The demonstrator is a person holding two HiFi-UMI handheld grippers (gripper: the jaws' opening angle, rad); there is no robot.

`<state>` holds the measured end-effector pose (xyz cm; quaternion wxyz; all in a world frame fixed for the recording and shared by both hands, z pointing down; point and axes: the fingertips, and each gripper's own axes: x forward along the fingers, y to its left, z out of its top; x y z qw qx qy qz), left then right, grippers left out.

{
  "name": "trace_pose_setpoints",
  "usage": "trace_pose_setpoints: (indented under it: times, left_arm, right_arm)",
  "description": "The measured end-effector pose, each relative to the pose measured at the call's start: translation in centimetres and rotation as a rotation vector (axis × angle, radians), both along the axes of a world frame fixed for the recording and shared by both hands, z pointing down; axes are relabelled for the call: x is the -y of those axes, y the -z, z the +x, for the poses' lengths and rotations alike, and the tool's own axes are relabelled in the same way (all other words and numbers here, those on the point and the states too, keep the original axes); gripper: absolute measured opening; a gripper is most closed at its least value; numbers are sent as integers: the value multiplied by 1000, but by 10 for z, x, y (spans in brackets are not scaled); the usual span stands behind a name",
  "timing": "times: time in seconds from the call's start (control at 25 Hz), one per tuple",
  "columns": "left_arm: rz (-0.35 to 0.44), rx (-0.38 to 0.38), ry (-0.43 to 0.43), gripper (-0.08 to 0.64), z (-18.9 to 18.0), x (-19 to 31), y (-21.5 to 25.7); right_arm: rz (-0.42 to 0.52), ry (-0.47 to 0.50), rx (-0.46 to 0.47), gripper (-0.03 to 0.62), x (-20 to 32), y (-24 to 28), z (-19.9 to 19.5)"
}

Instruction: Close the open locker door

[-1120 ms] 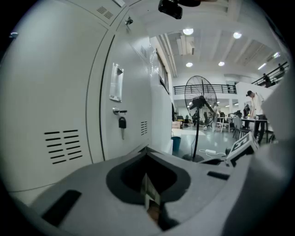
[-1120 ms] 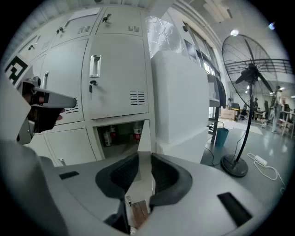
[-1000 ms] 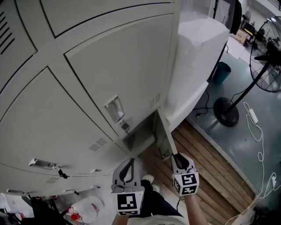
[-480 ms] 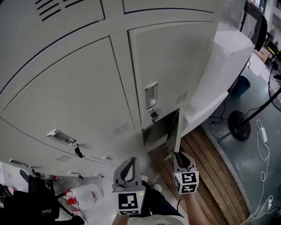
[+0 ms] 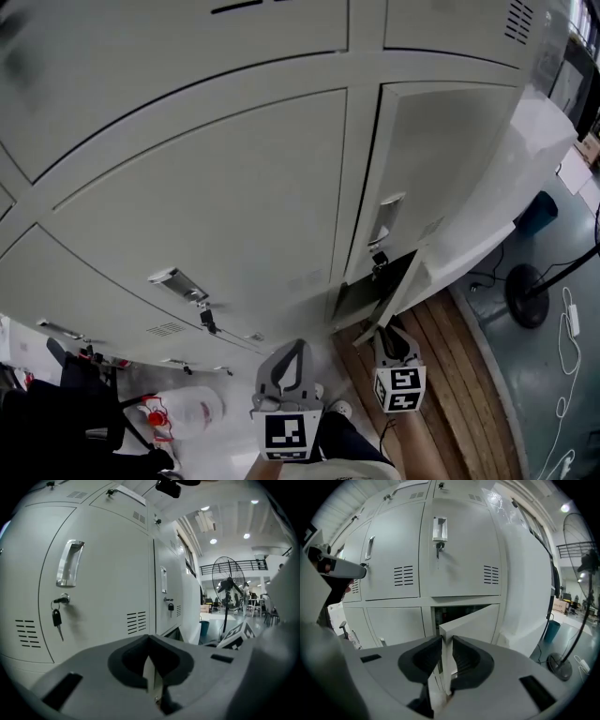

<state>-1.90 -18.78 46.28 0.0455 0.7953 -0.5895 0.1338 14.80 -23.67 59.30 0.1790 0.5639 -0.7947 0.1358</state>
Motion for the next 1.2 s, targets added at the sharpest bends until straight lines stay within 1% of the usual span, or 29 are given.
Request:
trace_pose_setpoints:
  times: [0.2, 0.4, 0.64, 0.96, 1.2]
  left_arm:
    - [9, -2, 1, 0, -11, 10, 4]
    - [21, -3, -5, 0, -16, 19, 9]
    - [23, -2, -7, 0, -20, 28, 11]
    - [23, -9, -3, 0, -26, 37, 11]
    - [21, -16, 15, 0, -33, 39, 11]
  right_arm:
    - [10, 32, -13, 81, 18, -3, -23]
    - [27, 78, -46, 81, 38, -2, -45]
    - [31, 76, -17, 81, 56, -1, -60]
    - [37, 77, 36, 80, 71, -1, -70]
    - [44, 98, 23, 78, 83, -1, -78]
